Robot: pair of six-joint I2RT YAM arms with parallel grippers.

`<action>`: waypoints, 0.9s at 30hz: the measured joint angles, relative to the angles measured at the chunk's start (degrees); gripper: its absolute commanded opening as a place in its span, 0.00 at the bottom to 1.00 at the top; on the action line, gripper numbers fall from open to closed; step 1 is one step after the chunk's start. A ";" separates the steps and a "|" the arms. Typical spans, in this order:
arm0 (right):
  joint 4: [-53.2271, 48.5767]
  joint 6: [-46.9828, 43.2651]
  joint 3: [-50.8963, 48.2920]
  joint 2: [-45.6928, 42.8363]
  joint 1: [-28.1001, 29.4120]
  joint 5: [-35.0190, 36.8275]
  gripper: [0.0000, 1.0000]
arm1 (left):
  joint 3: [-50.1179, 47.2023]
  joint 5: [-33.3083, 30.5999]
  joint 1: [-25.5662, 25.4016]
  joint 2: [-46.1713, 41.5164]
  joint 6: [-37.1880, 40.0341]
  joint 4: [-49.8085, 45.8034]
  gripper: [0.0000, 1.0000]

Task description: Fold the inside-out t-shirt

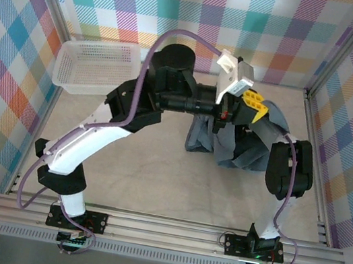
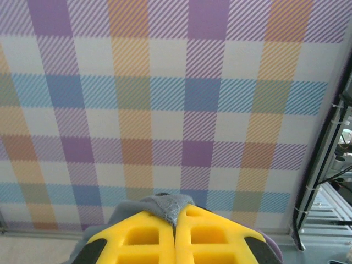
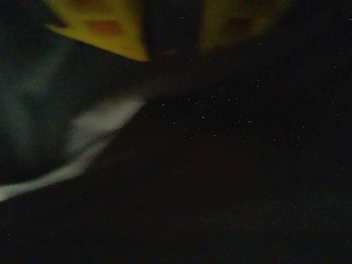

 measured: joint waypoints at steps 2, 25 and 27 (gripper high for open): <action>-2.29 0.17 0.44 0.09 -0.33 4.96 0.40 | 2.51 -1.05 -0.83 0.07 2.27 -1.53 0.00; -9.92 6.43 -5.90 4.20 5.01 -3.30 0.00 | 8.41 -24.92 0.61 5.57 7.87 -12.76 0.00; -7.43 6.99 -11.19 0.04 5.25 -4.98 0.00 | 8.55 -26.75 6.75 8.07 3.41 -14.88 0.00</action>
